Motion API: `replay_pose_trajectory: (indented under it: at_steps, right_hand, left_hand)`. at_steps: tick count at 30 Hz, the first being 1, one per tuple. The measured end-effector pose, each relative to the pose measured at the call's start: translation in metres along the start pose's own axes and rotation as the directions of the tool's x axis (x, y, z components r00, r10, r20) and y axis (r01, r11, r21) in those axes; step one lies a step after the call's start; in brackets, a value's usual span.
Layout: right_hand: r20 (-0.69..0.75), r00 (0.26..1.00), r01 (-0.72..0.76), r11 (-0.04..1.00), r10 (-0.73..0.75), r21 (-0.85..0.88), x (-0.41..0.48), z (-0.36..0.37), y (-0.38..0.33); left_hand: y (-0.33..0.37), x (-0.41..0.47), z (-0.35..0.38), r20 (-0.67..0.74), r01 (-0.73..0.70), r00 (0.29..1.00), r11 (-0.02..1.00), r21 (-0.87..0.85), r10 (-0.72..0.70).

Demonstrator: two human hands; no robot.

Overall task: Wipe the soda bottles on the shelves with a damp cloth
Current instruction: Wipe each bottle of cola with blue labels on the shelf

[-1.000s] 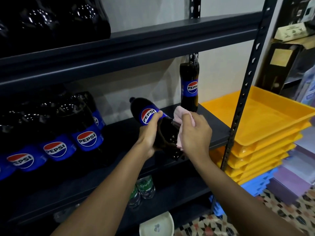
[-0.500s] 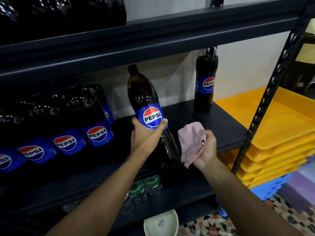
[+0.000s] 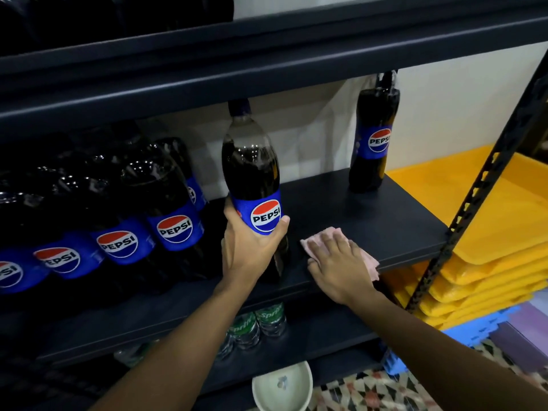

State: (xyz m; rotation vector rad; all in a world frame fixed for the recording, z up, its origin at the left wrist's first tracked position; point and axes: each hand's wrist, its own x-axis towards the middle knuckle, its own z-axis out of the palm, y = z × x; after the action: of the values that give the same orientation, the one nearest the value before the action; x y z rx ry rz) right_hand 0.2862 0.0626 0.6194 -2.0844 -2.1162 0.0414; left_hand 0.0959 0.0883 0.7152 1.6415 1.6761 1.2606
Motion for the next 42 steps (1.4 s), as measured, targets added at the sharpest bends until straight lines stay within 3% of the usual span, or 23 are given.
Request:
replay_pose_trajectory:
  at_steps: [8,12,15,22,31,42]
  right_hand:
    - [0.071,0.996,-0.052,0.993,0.045,0.106,0.010,-0.022,-0.010]
    - [-0.066,0.998,0.047,0.866,-0.016,0.498,0.013,-0.056,-0.034]
    - [-0.123,0.990,0.132,0.760,-0.069,0.636,0.015,-0.082,-0.052]
    - [-0.039,0.984,0.154,0.716,-0.174,0.681,0.021,-0.086,-0.064]
    - [-0.151,0.985,0.162,0.749,-0.083,0.642,0.049,-0.062,-0.084]
    - [-0.160,0.986,0.151,0.711,-0.055,0.687,0.109,-0.053,-0.118]
  left_hand:
    - [-0.013,-0.005,-0.007,0.034,-0.013,0.999,0.996,-0.090,0.016]
    - [-0.024,-0.008,-0.018,0.118,-0.038,0.992,0.988,-0.147,0.055]
    - [-0.038,-0.018,-0.031,0.145,-0.031,0.988,0.994,-0.100,0.045]
    - [-0.055,-0.028,-0.043,0.184,-0.017,0.983,1.000,-0.003,0.017]
    - [-0.055,-0.014,-0.020,0.075,0.070,0.995,0.997,-0.009,-0.070]
    - [-0.045,0.028,-0.009,0.113,0.177,0.976,0.979,0.098,-0.187]
